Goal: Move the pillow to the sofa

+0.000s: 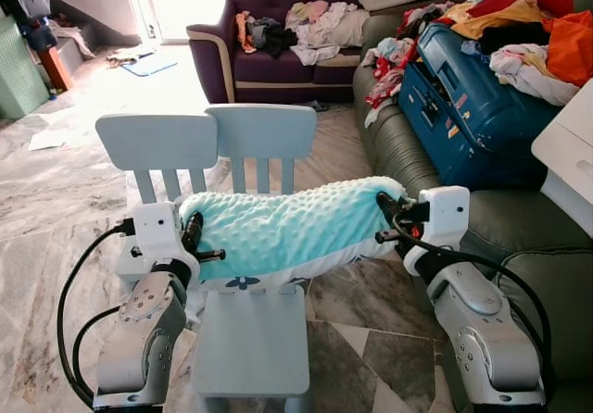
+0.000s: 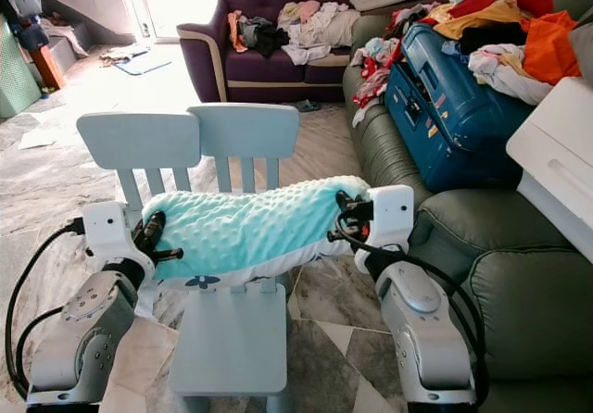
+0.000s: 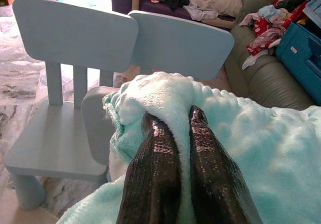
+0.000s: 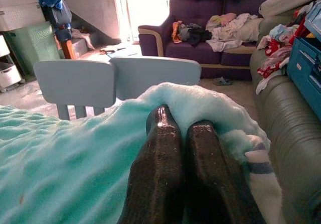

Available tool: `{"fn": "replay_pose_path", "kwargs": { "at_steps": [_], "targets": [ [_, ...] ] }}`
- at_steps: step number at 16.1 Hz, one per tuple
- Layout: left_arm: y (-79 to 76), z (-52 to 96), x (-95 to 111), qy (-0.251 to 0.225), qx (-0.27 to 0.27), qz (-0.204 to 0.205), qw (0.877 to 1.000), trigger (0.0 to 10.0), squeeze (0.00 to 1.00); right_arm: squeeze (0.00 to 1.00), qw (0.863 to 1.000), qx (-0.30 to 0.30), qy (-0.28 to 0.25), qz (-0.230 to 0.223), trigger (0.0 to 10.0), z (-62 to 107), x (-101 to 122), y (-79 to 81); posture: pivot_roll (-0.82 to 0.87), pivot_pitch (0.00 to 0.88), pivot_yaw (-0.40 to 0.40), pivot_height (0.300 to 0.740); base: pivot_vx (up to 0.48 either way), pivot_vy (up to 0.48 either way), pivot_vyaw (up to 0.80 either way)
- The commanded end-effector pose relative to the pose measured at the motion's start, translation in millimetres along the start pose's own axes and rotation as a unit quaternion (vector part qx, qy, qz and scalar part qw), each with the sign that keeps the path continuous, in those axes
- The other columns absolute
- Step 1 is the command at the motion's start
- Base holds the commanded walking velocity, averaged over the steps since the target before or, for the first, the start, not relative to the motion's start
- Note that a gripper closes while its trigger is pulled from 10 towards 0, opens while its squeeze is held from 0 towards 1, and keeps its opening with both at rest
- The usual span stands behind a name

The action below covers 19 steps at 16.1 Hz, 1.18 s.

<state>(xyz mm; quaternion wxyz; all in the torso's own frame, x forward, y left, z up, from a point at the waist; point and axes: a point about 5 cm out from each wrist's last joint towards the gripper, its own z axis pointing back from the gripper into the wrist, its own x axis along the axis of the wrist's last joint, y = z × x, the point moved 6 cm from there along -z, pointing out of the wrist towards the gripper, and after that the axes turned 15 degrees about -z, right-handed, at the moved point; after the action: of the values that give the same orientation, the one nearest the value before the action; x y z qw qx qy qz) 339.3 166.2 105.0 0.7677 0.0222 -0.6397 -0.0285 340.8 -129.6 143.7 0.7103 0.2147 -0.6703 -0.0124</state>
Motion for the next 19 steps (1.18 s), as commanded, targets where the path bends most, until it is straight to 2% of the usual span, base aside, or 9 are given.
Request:
{"fn": "replay_pose_path", "kwargs": {
  "at_steps": [1,19],
  "targets": [
    [-2.9,-1.2,9.8,-0.013,-0.003,-0.005,1.000,10.0,0.00,0.00,1.000,0.003,-0.015,-0.001,10.0,1.2,8.6,2.9,-0.16,0.000,0.012,0.740,-0.270,0.000,0.00],
    [-0.2,-3.9,9.0,-0.006,0.000,-0.001,1.000,10.0,0.00,0.00,1.000,0.005,-0.018,-0.003,10.0,-2.4,10.1,4.9,-0.15,0.000,0.016,0.740,-0.341,0.000,0.00]
  ]
}}
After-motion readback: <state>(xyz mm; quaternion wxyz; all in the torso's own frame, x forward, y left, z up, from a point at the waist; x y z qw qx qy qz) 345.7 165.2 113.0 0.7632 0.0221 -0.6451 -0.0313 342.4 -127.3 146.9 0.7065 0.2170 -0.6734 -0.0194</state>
